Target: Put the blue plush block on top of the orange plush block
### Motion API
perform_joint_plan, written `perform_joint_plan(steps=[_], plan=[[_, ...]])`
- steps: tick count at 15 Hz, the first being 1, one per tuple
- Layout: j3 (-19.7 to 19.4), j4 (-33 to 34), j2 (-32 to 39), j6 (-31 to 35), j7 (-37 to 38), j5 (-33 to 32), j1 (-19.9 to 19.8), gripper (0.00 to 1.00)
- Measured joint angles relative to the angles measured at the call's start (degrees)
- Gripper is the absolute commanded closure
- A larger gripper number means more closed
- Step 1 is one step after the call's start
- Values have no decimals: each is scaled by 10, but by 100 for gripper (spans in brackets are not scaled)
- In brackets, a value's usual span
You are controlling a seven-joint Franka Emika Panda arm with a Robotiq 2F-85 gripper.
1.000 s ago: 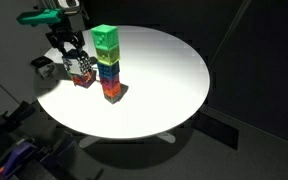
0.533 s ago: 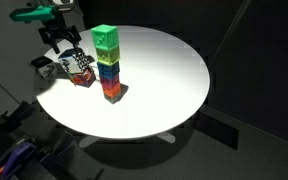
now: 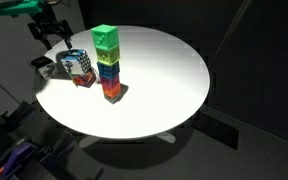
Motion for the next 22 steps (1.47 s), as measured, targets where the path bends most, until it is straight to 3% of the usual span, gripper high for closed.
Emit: perform_joint_plan(steps=[3, 13, 22], plan=[[5, -11, -13, 1, -1, 21, -1, 0], [46, -23, -61, -2, -4, 189, -6, 0], [46, -30, -131, -63, 145, 180, 3, 0]])
